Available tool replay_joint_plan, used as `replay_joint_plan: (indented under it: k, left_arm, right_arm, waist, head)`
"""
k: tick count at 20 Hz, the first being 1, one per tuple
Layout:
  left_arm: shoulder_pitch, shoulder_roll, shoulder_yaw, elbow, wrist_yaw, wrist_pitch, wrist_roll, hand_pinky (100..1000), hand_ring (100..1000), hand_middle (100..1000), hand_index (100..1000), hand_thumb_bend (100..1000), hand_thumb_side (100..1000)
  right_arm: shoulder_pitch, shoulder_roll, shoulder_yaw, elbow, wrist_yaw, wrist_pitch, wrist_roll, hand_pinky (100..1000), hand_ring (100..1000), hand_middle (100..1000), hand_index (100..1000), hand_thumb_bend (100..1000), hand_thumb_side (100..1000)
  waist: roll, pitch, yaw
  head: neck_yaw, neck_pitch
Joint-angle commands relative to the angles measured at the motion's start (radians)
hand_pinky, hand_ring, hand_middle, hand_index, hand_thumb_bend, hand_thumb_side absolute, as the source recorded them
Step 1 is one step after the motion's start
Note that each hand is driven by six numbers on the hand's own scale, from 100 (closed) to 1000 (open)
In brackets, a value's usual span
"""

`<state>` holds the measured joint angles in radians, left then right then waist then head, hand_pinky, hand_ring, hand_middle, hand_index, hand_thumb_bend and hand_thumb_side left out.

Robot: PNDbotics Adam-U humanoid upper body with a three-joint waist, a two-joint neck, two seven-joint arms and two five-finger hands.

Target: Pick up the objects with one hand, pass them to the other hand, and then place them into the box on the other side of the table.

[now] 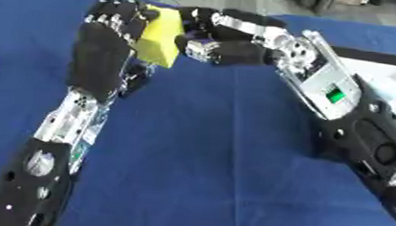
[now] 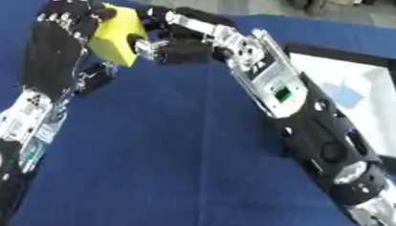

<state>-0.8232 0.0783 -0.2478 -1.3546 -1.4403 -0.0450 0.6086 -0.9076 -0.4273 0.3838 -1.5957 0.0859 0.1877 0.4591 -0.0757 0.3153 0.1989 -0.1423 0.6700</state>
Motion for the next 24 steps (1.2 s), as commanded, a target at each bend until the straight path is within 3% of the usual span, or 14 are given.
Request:
replay_joint_plan:
  k: [1,3,15,20,24]
  left_arm:
    - [-0.031,-0.010,0.009,-0.011,0.016,-0.002,0.006,649,542,488,474,100,100]
    - [-0.032,-0.012,0.009,-0.011,0.021,-0.004,0.009,648,539,483,465,100,100]
    - [-0.038,-0.033,0.010,-0.004,0.020,0.008,0.002,641,526,457,385,100,100]
    - [-0.042,-0.040,0.011,0.001,0.009,0.016,-0.007,636,515,426,327,240,100]
    - [-0.045,-0.046,0.014,0.002,0.001,0.025,-0.015,634,511,408,291,283,100]
  right_arm:
    - [-0.022,-0.009,0.009,-0.011,0.014,-0.011,0.014,1000,1000,1000,1000,100,611]
    - [-0.024,-0.009,0.010,-0.006,0.024,-0.015,0.015,1000,1000,1000,1000,100,575]
    - [-0.044,0.007,0.026,0.013,0.061,-0.027,0.029,1000,1000,1000,1000,100,579]
    - [-0.048,0.009,0.029,0.023,0.069,-0.029,0.035,1000,1000,1000,1000,100,580]
    - [-0.052,0.010,0.031,0.021,0.066,-0.032,0.042,1000,1000,1000,1000,100,586]
  waist:
    - [0.003,-0.025,-0.001]
    - [0.002,-0.025,-0.001]
    - [-0.001,-0.023,0.003]
    - [-0.002,-0.021,0.003]
    - [-0.004,-0.020,0.000]
  head:
    - [-0.001,-0.011]
    - [0.000,-0.009]
    - [0.001,-0.005]
    - [0.000,-0.006]
    - [0.001,-0.007]
